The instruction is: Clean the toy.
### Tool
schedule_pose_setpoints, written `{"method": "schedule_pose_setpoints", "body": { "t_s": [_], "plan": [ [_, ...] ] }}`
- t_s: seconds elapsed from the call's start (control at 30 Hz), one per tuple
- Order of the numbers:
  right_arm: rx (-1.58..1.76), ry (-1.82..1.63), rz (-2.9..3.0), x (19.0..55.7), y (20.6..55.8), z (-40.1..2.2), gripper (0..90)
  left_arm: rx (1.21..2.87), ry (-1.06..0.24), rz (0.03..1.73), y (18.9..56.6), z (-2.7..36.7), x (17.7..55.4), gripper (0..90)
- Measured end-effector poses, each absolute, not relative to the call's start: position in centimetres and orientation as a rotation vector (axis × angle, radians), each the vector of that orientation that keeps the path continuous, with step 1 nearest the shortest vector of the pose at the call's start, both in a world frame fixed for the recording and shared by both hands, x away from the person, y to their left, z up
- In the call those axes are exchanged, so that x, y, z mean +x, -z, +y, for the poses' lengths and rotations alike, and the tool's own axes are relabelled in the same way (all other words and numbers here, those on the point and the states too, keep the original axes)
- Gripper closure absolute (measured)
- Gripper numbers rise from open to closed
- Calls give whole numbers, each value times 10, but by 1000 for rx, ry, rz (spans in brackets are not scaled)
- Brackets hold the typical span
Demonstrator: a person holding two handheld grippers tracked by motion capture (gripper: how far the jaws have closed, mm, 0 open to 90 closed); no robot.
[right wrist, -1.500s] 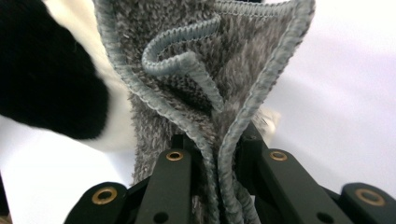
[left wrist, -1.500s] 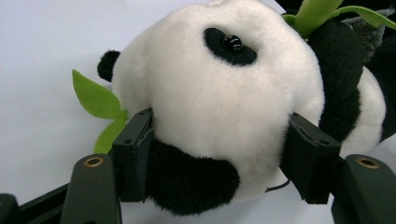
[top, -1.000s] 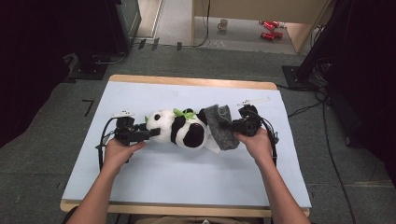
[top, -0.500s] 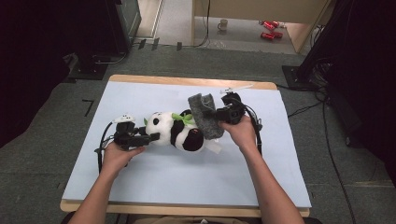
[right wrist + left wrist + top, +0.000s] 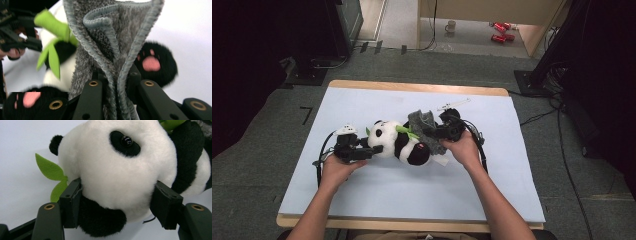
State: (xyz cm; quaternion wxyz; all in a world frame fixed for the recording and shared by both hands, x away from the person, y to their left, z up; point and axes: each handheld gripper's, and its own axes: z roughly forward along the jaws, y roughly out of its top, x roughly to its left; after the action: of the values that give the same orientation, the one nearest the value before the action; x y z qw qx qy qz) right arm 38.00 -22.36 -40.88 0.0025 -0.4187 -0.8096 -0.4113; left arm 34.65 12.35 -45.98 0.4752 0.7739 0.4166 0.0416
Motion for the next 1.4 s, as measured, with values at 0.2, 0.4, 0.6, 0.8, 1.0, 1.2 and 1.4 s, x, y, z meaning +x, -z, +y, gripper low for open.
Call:
{"method": "schedule_pose_setpoints", "body": {
  "t_s": [0.2,0.4,0.6,0.8,1.0,1.2,1.4],
  "plan": [
    [-1315,1313,-2492,371,418,-239,803,1887,-95,1017,460,124,348,338],
    [-1318,1321,-2486,362,425,-249,802,1881,-89,1022,460,124,348,338],
    [-1372,1325,-2423,353,436,-264,799,1862,-68,1034,460,125,352,336],
    [-1426,1339,-2384,349,427,-282,790,1859,-66,1039,458,125,355,331],
    [-1431,1393,-2349,348,415,-286,786,1867,-70,1033,457,124,355,324],
    [-1396,1475,-2325,346,393,-285,787,1868,-78,1030,458,124,355,321],
    [-1311,1539,-2337,341,368,-272,788,1875,-83,1030,456,122,353,338]
  ]
}}
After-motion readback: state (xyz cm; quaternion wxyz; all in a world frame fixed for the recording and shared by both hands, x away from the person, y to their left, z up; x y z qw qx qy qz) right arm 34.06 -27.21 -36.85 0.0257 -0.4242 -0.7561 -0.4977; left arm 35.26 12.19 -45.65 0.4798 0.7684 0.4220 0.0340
